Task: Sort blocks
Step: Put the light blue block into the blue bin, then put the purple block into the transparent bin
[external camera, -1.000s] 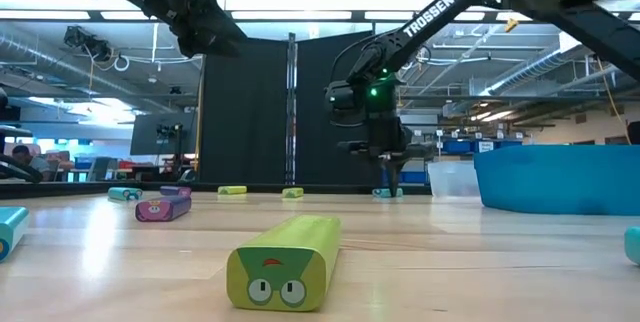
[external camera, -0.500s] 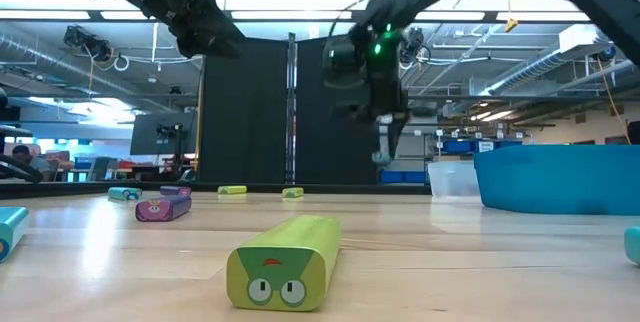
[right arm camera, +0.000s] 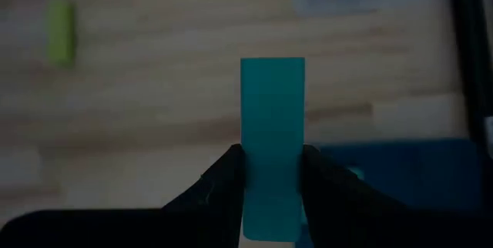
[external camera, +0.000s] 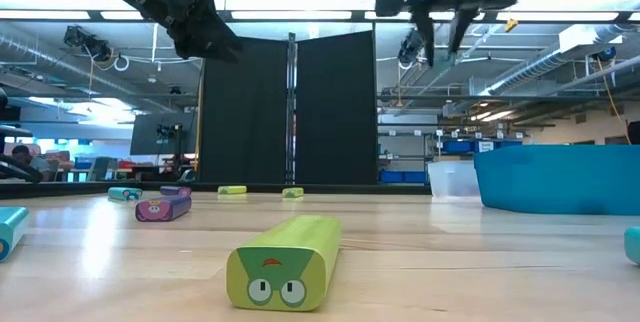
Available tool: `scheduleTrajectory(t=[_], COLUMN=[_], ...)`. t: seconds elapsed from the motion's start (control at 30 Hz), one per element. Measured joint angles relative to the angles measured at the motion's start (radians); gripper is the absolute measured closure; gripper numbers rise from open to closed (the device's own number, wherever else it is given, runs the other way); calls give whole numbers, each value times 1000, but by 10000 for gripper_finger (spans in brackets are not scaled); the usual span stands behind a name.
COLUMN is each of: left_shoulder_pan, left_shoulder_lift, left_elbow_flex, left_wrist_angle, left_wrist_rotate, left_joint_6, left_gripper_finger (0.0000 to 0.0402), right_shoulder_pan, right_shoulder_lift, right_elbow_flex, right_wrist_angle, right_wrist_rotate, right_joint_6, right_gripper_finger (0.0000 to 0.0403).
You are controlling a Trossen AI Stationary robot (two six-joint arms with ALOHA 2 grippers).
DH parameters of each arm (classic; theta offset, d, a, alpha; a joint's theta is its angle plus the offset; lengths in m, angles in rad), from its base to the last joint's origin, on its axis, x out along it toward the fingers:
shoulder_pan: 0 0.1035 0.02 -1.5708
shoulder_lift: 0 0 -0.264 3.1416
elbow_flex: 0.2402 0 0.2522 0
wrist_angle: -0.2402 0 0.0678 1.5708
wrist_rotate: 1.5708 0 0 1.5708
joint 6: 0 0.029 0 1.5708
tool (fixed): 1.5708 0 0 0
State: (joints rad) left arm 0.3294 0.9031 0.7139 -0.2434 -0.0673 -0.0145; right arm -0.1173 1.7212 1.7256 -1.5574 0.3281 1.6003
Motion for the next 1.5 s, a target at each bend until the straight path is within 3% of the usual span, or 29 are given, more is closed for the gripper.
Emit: scheduleTrajectory(t=[0.1,0.3,0.43,0.6,0.7,0.9,1.07,1.2,1.37,1.5], left_shoulder_pan=[0,-2,-3,-8,-22,-80,-161,-270,-432,-542], left_shoulder_lift=[0,0,0,23,55,157,218,223,232,294], left_elbow_flex=[0,0,0,0,0,0,0,0,0,0], left_wrist_angle=[0,-49,-93,-88,-83,-87,-102,-195,-301,-258], left_wrist_rotate=[-10,-10,-9,19,40,50,50,103,146,149], left_joint_6=[-1,-46,-75,-111,-131,-159,-142,37,251,274], left_gripper_finger=[117,117,117,117,117,117,117,117,117,117], right_shoulder_pan=[74,175,234,265,277,288,332,373,393,391], right_shoulder_lift=[-53,-167,-228,-269,-272,-271,-279,-278,-275,-274], right_elbow_flex=[-70,-375,-553,-680,-711,-720,-694,-685,-684,-684], right_wrist_angle=[-6,-13,85,245,251,276,402,619,863,994], right_wrist_rotate=[-22,-146,-191,-190,-151,-55,103,216,273,318], right_joint_6=[66,244,303,265,227,98,-85,-335,-598,-707], right_gripper_finger=[293,293,287,243,210,149,114,101,100,107])
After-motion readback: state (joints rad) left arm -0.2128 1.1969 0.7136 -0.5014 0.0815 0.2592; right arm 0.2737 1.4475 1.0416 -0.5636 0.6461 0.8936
